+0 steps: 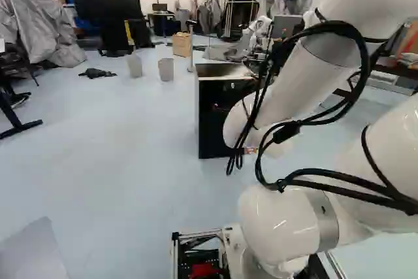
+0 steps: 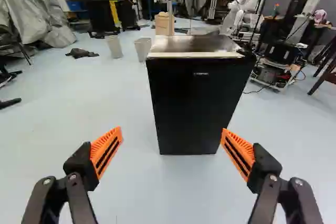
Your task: Grab a drink from the fridge
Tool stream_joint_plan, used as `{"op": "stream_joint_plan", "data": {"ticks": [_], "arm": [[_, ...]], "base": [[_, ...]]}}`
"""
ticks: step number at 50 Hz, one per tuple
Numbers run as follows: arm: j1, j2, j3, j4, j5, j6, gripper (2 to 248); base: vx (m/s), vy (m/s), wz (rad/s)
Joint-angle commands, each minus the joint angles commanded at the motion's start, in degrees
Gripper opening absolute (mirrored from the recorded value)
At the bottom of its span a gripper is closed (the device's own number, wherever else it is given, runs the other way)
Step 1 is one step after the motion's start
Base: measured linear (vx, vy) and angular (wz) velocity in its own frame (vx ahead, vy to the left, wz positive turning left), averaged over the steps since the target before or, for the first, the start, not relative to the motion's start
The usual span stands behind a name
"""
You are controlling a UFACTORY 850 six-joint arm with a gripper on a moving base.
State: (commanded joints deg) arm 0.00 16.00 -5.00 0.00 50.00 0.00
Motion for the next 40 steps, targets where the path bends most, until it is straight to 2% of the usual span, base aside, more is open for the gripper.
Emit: {"op": "stream_joint_plan", "data": {"ticks": [21, 40], "arm": [[0.0, 0.0, 0.0, 0.0, 0.0, 0.0, 247], [0.0, 0.0, 0.0, 0.0, 0.0, 0.0, 247]], "base": [[0.015, 0.000, -0.001], [0.116, 0.002, -0.012]]}}
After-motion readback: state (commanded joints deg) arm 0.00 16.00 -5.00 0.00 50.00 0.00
